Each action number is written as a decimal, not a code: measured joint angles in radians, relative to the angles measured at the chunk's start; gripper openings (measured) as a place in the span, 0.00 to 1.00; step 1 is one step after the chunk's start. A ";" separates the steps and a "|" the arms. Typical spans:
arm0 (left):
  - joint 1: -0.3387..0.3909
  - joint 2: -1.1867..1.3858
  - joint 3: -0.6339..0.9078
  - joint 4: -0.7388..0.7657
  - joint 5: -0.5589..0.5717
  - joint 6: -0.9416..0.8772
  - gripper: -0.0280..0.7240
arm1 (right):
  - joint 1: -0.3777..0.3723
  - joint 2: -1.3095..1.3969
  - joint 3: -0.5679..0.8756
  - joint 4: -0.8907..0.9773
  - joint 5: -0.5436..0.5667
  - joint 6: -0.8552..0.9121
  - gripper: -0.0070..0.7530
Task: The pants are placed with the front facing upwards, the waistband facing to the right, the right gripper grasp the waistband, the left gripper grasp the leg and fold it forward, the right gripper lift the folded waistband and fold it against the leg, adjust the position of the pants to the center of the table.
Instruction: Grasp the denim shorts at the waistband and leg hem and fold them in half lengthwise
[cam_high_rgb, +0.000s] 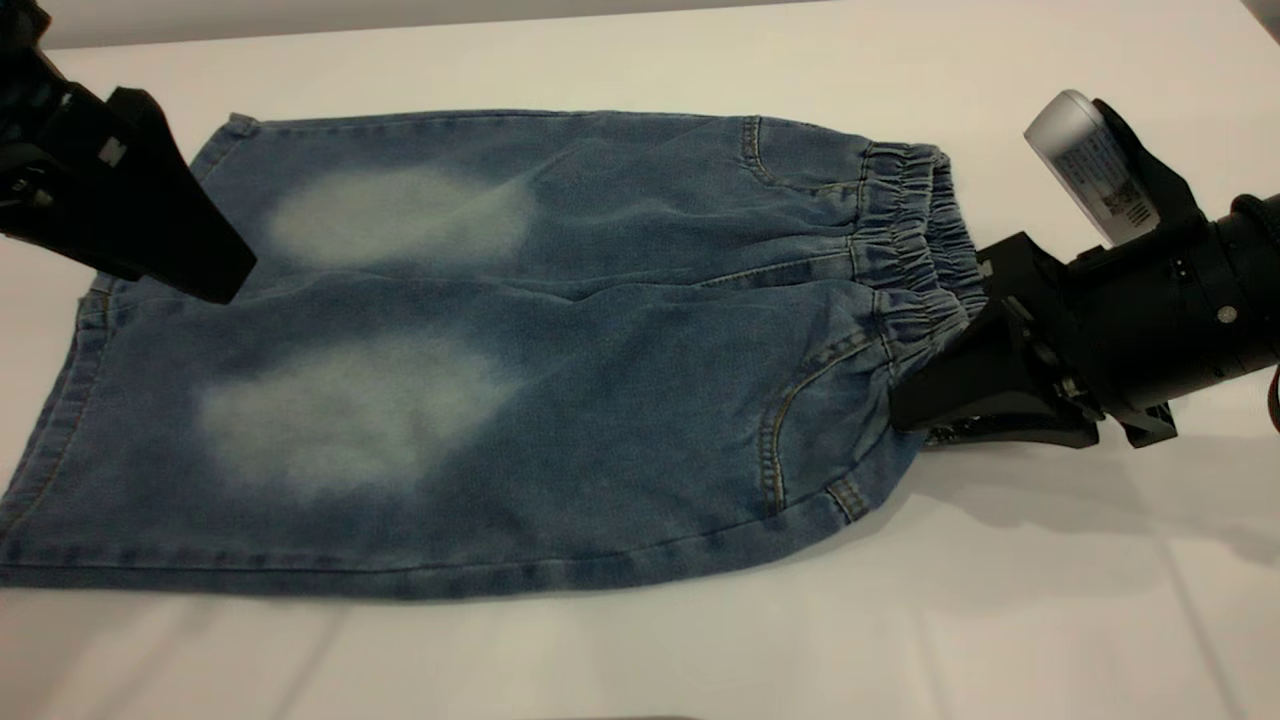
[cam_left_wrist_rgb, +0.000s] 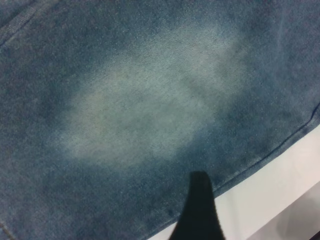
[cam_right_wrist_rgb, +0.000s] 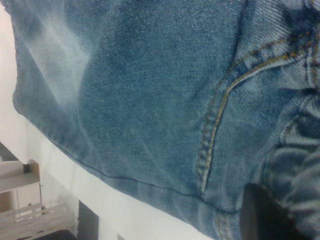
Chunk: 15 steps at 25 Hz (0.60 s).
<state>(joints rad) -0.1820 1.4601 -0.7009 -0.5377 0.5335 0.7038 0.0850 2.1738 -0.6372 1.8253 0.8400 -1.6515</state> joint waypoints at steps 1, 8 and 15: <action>0.000 0.000 0.000 0.000 0.001 0.000 0.75 | 0.000 0.000 0.000 0.000 -0.008 0.000 0.18; 0.000 0.000 0.000 0.001 0.002 0.000 0.75 | 0.000 0.000 -0.015 -0.001 -0.026 -0.008 0.50; 0.000 0.000 0.000 0.001 0.004 0.000 0.75 | 0.000 0.000 -0.047 -0.001 -0.029 -0.004 0.48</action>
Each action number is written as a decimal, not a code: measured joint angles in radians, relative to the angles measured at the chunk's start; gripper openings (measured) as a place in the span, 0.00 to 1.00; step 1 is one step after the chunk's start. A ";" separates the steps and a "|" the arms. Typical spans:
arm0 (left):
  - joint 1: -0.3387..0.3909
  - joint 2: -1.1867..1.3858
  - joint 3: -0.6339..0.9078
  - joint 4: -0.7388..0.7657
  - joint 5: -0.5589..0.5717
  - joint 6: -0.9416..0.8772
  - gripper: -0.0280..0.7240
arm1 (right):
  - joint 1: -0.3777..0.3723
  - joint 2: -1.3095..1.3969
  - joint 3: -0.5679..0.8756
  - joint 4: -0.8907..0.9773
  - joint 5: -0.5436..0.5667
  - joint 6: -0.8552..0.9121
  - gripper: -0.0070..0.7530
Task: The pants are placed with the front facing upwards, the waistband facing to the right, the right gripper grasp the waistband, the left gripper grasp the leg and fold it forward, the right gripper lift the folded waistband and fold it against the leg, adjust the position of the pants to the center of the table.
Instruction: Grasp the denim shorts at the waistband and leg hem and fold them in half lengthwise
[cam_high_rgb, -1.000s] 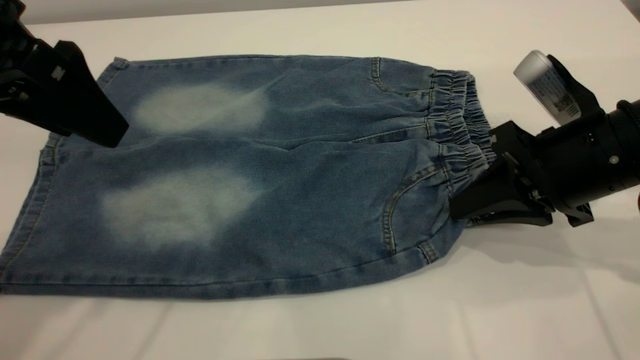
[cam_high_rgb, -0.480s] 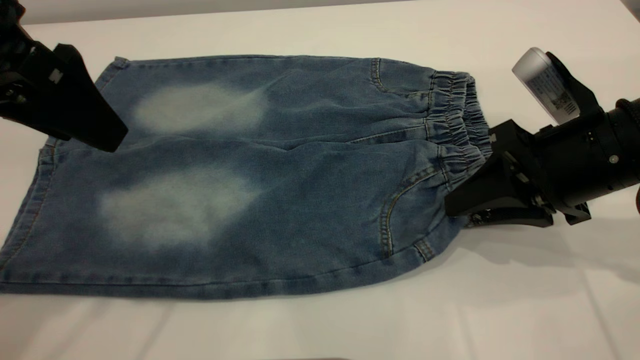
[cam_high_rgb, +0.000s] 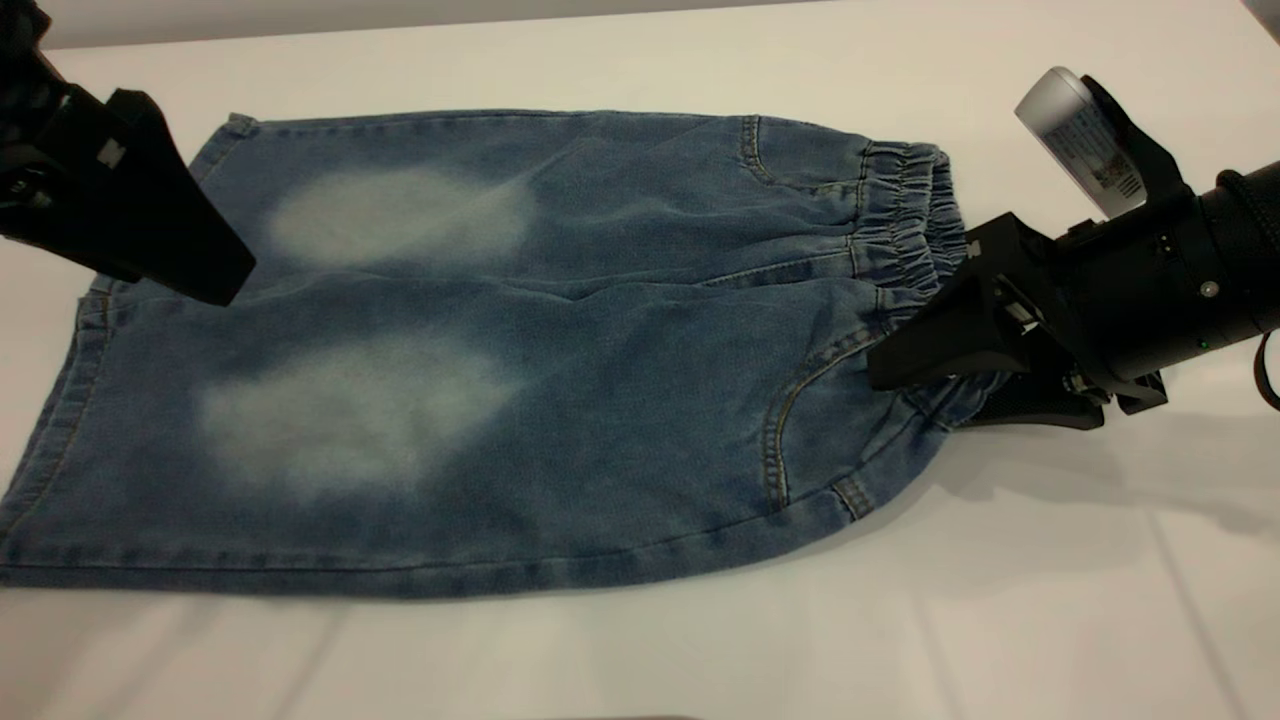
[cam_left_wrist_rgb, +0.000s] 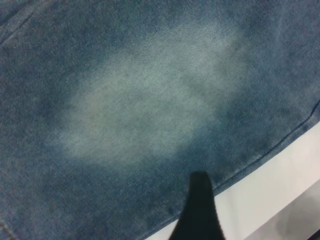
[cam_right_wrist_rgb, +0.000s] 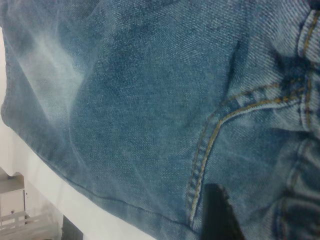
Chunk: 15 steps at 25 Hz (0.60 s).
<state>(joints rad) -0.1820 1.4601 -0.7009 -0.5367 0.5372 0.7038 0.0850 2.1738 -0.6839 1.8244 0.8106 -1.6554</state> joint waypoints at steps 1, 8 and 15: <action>0.000 0.000 0.000 0.000 0.001 0.000 0.75 | 0.000 0.000 -0.001 0.000 0.000 0.000 0.45; 0.000 0.000 0.000 0.049 0.012 -0.001 0.75 | 0.000 0.000 -0.001 0.000 0.001 -0.008 0.09; 0.000 0.000 0.001 0.564 0.171 -0.221 0.75 | 0.000 0.000 -0.001 0.000 0.009 -0.009 0.06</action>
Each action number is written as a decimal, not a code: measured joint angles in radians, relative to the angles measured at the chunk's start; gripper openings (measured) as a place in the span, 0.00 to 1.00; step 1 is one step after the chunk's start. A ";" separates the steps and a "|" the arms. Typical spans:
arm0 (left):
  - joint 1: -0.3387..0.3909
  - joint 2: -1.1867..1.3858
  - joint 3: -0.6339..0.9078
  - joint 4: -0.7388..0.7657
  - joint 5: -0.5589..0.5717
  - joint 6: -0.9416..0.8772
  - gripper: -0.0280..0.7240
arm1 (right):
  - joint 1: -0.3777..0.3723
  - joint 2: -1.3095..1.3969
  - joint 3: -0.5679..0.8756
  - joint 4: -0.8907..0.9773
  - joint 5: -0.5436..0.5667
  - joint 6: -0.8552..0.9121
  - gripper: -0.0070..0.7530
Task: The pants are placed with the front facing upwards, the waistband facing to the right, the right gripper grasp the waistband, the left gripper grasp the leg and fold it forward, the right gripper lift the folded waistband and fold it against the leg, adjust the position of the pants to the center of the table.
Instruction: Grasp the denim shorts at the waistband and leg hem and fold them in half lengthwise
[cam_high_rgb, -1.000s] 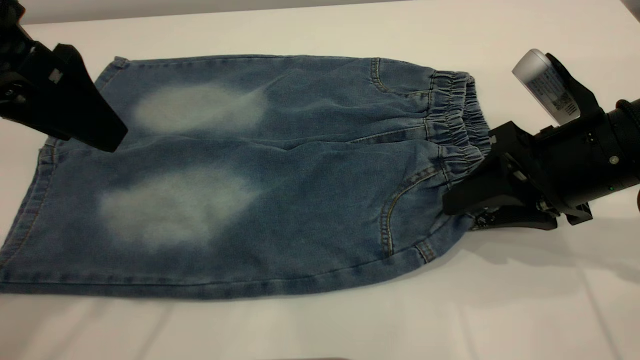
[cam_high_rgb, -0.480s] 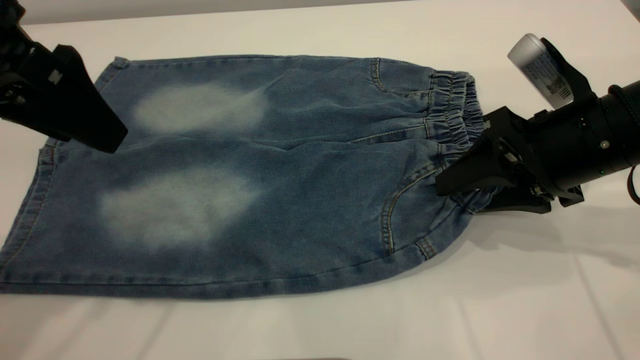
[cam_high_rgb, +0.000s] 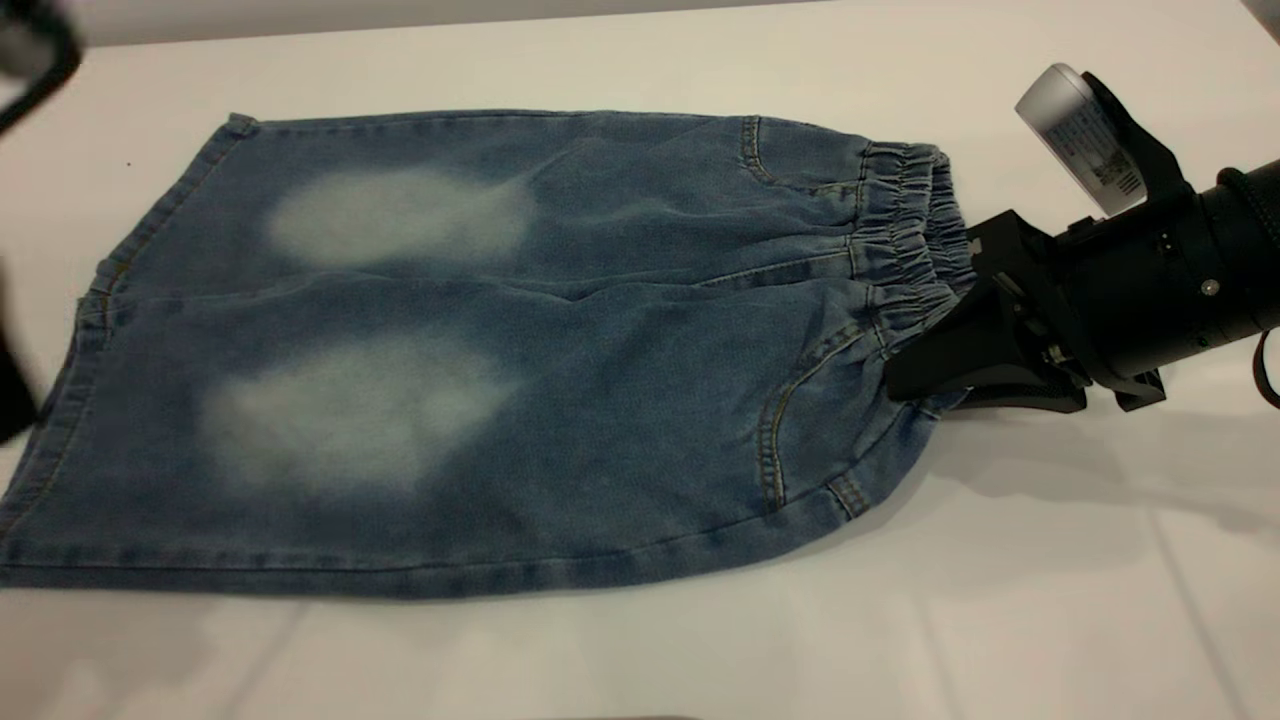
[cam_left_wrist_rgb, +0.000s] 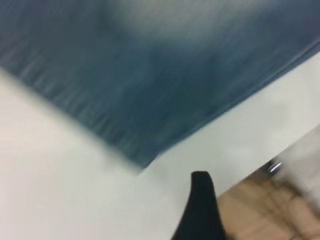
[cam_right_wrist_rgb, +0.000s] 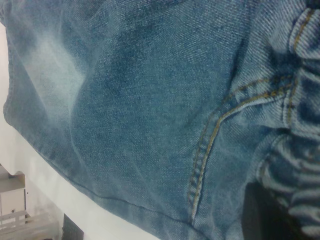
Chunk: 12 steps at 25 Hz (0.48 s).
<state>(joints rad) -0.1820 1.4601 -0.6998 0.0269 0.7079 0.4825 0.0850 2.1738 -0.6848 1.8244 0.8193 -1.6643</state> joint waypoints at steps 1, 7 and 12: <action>0.000 0.000 0.004 0.071 0.003 -0.053 0.75 | 0.000 0.000 0.000 0.000 0.000 0.000 0.06; 0.003 0.040 0.085 0.365 -0.039 -0.215 0.75 | 0.000 0.000 0.000 0.000 0.000 -0.001 0.06; 0.003 0.149 0.101 0.329 -0.152 -0.220 0.75 | 0.000 0.000 0.000 0.000 0.000 -0.002 0.06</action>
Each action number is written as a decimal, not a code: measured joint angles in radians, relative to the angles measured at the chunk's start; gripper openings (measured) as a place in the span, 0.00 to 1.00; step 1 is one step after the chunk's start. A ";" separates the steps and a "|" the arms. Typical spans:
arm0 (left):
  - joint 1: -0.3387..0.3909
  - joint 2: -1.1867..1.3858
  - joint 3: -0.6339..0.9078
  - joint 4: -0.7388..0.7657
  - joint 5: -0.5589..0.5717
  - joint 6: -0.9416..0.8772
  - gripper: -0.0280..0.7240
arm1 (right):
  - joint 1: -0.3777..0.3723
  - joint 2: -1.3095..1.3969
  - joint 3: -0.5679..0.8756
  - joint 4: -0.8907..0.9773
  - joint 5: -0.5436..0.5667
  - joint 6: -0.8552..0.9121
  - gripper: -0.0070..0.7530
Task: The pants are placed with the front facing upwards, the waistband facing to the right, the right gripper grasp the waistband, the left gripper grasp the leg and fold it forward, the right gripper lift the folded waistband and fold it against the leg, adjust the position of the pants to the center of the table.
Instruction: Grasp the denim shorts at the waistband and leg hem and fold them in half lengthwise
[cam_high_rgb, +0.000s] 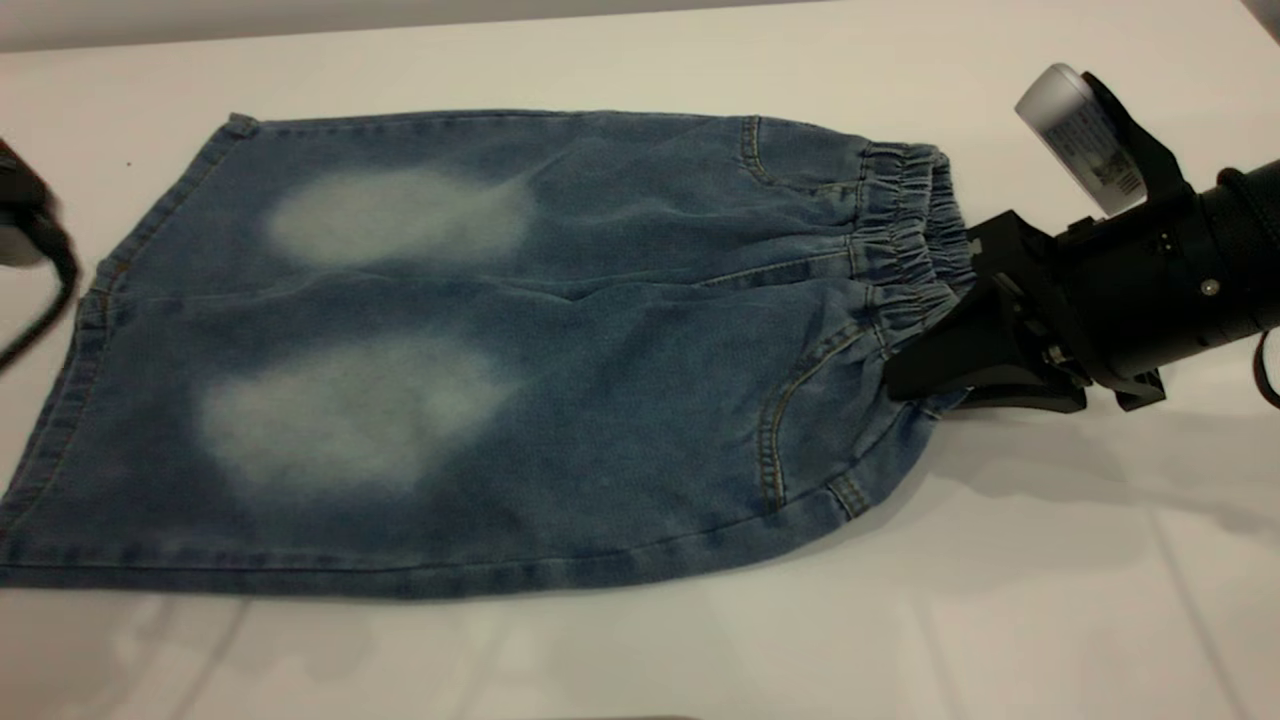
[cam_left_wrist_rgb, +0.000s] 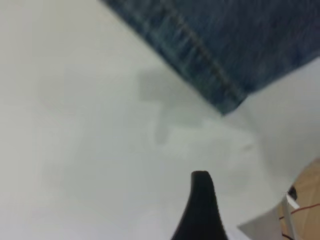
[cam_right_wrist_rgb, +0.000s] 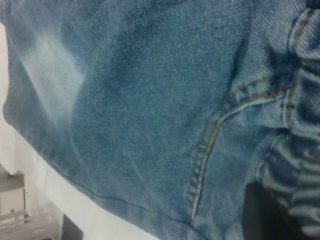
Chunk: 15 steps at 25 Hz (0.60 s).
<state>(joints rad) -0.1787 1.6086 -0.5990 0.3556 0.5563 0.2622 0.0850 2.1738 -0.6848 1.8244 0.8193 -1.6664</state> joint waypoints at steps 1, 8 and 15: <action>0.000 0.019 0.000 0.005 -0.022 0.000 0.74 | 0.000 0.000 0.000 0.000 0.000 0.000 0.06; 0.000 0.174 0.000 0.020 -0.116 -0.003 0.72 | 0.000 0.000 0.000 0.000 0.000 0.000 0.06; 0.000 0.262 0.000 0.192 -0.217 -0.106 0.72 | 0.000 0.000 0.000 0.000 0.000 0.000 0.07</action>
<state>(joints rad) -0.1787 1.8704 -0.5990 0.5479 0.3395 0.1561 0.0850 2.1738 -0.6848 1.8244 0.8193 -1.6664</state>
